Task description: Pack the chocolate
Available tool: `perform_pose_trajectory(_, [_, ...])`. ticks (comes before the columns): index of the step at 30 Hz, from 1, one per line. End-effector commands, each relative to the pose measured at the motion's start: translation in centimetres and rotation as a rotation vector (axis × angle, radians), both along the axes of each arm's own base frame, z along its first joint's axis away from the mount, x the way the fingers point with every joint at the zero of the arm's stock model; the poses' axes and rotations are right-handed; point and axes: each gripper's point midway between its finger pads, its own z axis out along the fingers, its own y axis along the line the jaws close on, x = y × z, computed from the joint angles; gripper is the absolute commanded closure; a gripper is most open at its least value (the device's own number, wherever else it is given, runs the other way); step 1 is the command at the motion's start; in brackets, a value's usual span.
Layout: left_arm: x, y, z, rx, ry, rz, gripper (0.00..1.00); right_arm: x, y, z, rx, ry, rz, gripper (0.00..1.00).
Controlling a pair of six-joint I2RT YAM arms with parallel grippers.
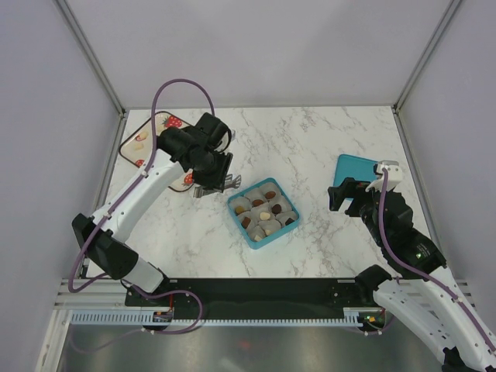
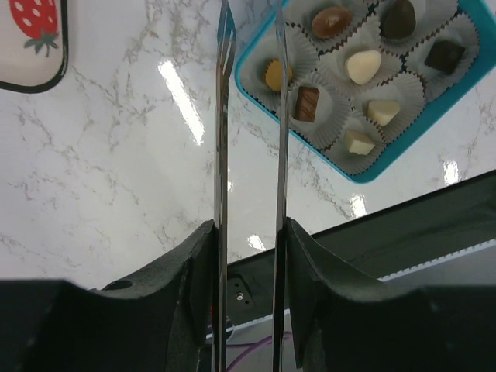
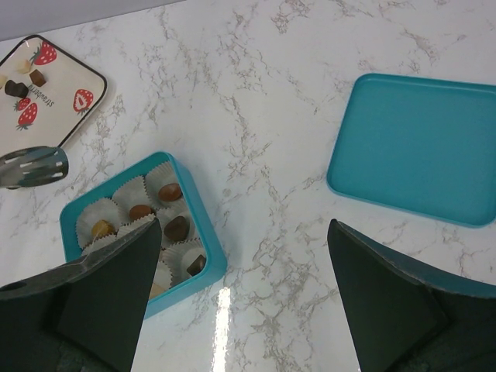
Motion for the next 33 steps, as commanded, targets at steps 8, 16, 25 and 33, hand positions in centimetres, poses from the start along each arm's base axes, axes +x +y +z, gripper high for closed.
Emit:
perform_pose_trajectory(8, [3.2,3.4,4.4,-0.097,-0.218,0.299,0.57,-0.2,0.1,1.2,0.025,-0.022,0.008,0.03])
perform_pose_trajectory(16, [1.5,5.4,-1.3,-0.146,-0.169,0.435,0.55,-0.3,0.9,1.0,0.050,-0.007,0.037,0.03])
perform_pose_trajectory(25, [-1.4,6.3,-7.8,-0.114,-0.075,0.505,0.53,-0.5,1.0,0.8,0.054,0.017,0.040,0.04])
perform_pose_trajectory(33, [-2.9,5.4,-10.8,-0.147,-0.018,0.478,0.45,-0.4,1.5,0.3,0.056,0.057,0.052,0.05])
